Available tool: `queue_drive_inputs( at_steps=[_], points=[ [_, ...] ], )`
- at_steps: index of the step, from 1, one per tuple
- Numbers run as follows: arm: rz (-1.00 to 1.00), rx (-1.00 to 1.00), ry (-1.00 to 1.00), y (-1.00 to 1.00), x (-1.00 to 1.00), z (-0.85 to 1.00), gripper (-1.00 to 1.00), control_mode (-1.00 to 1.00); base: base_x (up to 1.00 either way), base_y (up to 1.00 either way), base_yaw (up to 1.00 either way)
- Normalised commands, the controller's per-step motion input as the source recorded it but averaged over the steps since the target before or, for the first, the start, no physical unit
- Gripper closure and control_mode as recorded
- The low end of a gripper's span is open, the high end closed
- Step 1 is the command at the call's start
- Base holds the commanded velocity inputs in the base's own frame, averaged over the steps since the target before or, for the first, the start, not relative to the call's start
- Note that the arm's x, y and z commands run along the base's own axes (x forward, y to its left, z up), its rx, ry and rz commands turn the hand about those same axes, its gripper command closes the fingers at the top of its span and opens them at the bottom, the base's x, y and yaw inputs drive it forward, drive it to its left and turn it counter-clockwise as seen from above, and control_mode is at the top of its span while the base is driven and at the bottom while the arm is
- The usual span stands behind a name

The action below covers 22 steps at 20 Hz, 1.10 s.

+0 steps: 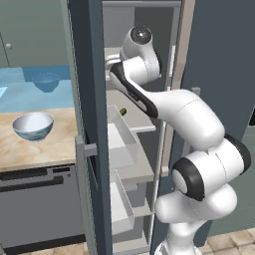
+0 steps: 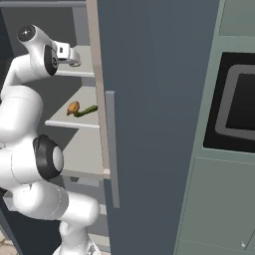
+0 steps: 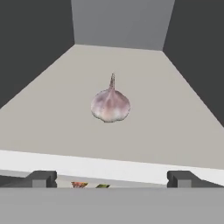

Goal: Take the squash, garlic, and chicken drumstick from the freezer and place them in the bowl on the counter.

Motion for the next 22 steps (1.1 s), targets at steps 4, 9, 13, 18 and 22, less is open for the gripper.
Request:
queue_drive_inputs(
  at_steps=[4,9,13,18,22],
  points=[
    [0.0,0.0,0.0,0.0,0.12,-0.06,-1.0,-1.0,0.0,0.0,0.0],
    [0.0,0.0,0.0,0.0,0.31,-0.09,-1.0,-1.0,0.0,0.0,0.0],
    [0.0,0.0,0.02,0.0,0.35,-0.01,-1.0,-1.0,0.0,0.0,0.0],
    [0.0,0.0,0.08,0.0,0.35,-0.02,-1.0,-1.0,0.0,0.0,0.0],
    [0.0,0.0,0.06,0.0,0.4,-0.02,-1.0,-1.0,0.0,0.0,0.0]
  ],
)
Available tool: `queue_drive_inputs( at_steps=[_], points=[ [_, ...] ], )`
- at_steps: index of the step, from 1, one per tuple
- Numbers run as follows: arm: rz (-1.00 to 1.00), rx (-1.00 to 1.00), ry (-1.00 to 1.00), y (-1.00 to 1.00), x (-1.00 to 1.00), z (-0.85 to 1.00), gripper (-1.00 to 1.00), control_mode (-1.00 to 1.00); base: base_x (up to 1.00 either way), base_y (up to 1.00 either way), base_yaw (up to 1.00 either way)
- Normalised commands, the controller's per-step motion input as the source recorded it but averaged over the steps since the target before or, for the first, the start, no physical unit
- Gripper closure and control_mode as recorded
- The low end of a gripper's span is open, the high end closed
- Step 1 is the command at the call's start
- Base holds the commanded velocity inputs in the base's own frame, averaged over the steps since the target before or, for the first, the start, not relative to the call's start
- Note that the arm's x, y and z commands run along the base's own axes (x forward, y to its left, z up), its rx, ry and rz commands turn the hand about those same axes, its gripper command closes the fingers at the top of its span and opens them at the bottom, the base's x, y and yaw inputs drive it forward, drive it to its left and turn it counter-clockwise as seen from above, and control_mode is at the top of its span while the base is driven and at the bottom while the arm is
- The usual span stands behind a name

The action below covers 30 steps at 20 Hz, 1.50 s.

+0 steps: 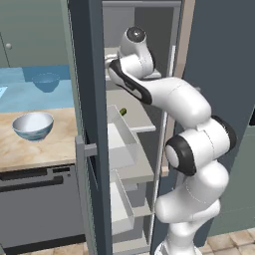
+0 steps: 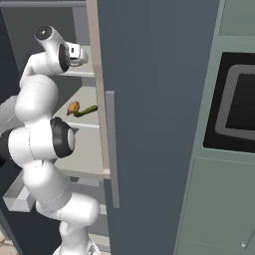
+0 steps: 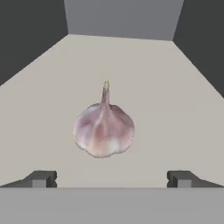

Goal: Take the squash, garlic, and chicken drumstick from the freezer and place them in the bowl on the counter.

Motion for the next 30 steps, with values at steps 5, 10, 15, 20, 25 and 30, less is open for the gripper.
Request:
queue_drive_inputs(
  at_steps=[5,10,15,20,25,30],
  points=[
    [0.0,0.0,0.05,0.05,0.36,-0.01,-1.0,-1.0,0.0,0.0,0.0],
    [0.0,0.0,0.07,0.07,0.34,-0.08,-1.0,-1.0,0.0,0.0,0.0],
    [0.0,0.0,0.08,0.07,0.21,-0.14,-1.0,-1.0,0.0,0.0,0.0],
    [0.0,0.0,0.09,0.1,0.2,-0.19,1.0,-1.0,0.0,0.0,0.0],
    [0.0,0.0,0.04,0.16,0.08,-0.27,1.0,-1.0,0.0,0.0,0.0],
    [0.0,0.0,0.0,0.09,-0.12,-0.2,1.0,-1.0,0.0,0.0,0.0]
  ],
)
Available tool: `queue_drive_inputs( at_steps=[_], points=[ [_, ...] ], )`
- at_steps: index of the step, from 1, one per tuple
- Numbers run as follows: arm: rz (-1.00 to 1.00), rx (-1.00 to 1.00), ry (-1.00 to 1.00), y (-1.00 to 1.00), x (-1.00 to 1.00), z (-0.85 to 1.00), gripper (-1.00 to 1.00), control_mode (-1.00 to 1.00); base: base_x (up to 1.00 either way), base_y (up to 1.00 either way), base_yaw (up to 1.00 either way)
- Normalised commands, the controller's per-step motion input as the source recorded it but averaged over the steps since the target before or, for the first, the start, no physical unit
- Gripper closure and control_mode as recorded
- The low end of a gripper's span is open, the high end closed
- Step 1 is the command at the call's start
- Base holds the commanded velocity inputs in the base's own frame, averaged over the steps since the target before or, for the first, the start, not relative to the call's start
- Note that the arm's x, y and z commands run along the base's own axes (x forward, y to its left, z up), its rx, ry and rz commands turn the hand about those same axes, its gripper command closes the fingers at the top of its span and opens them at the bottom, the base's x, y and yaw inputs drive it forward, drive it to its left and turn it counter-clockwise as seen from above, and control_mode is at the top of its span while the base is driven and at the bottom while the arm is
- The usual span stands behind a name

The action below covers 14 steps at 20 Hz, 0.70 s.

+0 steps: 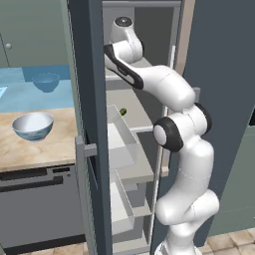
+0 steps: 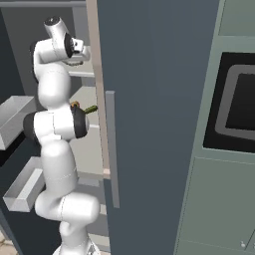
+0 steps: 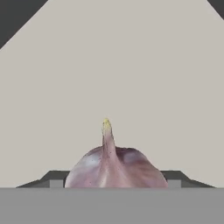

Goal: Take the squash, garlic, and chicken drumstick from the freezer and place them in the bowl on the counter.

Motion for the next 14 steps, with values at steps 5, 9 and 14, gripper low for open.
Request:
queue_drive_inputs(
  at_steps=[5,9,14],
  points=[
    [0.0,0.0,-0.01,0.0,-0.43,-0.08,1.0,-1.0,0.0,0.0,0.0],
    [0.0,0.0,-0.05,0.0,-0.4,0.0,1.0,-1.0,0.0,0.0,0.0],
    [0.0,0.0,-0.08,-0.01,-0.64,0.0,1.0,-1.0,0.0,0.0,0.0]
  ],
)
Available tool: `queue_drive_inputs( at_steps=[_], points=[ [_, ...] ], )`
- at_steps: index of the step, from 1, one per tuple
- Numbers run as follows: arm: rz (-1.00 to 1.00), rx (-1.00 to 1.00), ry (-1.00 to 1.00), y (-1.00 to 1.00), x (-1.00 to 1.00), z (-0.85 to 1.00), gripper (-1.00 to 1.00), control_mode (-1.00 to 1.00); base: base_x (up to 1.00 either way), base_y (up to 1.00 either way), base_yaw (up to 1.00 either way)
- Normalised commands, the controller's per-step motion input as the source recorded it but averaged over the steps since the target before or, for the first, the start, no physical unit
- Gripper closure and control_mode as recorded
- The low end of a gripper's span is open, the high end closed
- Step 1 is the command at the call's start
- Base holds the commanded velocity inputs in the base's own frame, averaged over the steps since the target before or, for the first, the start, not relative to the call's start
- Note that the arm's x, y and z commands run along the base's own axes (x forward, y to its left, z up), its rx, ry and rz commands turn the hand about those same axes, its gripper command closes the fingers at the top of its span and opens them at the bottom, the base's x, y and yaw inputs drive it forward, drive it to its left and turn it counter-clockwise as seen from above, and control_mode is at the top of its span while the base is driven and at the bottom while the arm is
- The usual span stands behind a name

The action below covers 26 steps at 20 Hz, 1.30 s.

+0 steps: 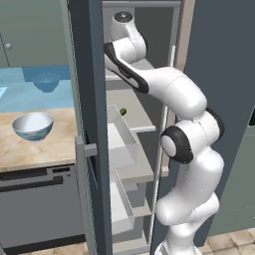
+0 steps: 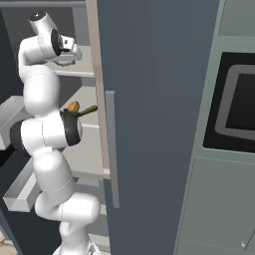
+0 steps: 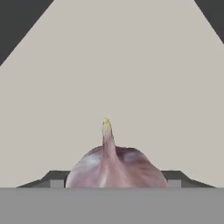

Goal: Take the squash, garlic, and chicken drumstick from the freezer and place them in the bowl on the counter.

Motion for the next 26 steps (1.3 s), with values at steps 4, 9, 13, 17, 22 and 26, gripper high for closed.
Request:
queue_drive_inputs(
  at_steps=[4,9,13,17,22,26],
  points=[
    [0.0,0.0,-0.01,-0.13,-0.99,-0.03,1.0,-1.0,0.0,0.0,0.0],
    [0.0,0.02,0.0,-0.29,-1.0,-0.05,1.0,-1.0,0.0,0.0,0.0],
    [0.0,0.02,0.0,-0.55,-1.0,0.0,1.0,-1.0,0.0,0.0,0.0],
    [0.0,0.0,0.0,-0.5,-1.0,-0.06,1.0,-1.0,0.0,0.0,0.0],
    [0.0,0.0,0.0,-0.15,-1.0,-0.11,1.0,-1.0,0.0,0.0,0.0],
    [0.0,0.0,0.0,0.06,-0.79,-0.04,1.0,-1.0,0.0,0.0,0.0]
  ],
)
